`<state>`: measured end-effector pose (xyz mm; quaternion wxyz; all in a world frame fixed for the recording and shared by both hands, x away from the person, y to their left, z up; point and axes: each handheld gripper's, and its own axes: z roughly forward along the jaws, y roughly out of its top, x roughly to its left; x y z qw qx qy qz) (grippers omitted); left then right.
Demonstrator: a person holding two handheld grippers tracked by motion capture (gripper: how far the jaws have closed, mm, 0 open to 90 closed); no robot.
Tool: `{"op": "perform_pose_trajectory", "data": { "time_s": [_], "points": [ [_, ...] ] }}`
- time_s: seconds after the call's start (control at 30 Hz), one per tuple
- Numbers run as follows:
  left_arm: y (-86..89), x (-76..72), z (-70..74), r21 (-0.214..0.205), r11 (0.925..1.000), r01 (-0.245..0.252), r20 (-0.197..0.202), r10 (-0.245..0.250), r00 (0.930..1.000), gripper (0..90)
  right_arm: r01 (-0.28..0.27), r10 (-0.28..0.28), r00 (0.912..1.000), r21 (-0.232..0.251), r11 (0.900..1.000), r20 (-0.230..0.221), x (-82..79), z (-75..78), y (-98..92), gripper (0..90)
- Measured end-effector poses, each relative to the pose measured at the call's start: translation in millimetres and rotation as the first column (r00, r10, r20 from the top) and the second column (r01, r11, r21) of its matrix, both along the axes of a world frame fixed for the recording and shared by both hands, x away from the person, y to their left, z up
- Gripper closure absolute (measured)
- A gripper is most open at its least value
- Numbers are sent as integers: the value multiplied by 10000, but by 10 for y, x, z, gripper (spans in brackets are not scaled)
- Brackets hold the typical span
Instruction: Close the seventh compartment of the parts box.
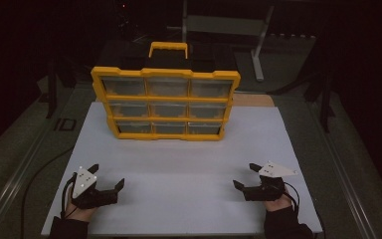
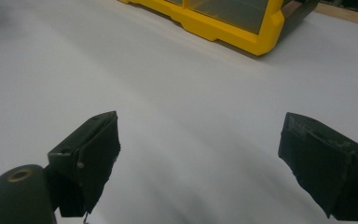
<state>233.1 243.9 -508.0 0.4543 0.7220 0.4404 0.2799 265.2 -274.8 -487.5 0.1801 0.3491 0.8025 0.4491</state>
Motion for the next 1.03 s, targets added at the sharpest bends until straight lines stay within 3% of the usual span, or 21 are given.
{"op": "perform_pose_trajectory", "data": {
  "time_s": [0.23,0.4,0.53,0.77,1.03],
  "points": [
    [-46,29,-60,208,9998,-52,-57,54,10000,0,4,-4,10000,-51,10000,54,-7,2,3,123],
    [-58,59,-75,94,9988,-481,-57,482,9988,0,-2,2,10000,-32,10000,60,-7,0,-4,123],
    [-61,60,-85,400,9957,-832,76,830,9965,0,15,-15,10000,-58,10000,78,-6,-2,-6,123],
    [-23,62,-89,241,9895,-1426,339,1417,9893,0,15,-15,10000,-94,10000,23,1,-14,-4,124],
    [-24,54,-88,195,9891,-1460,404,1452,9886,0,15,-14,10000,-146,9999,26,3,-19,-5,123]
  ]
}}
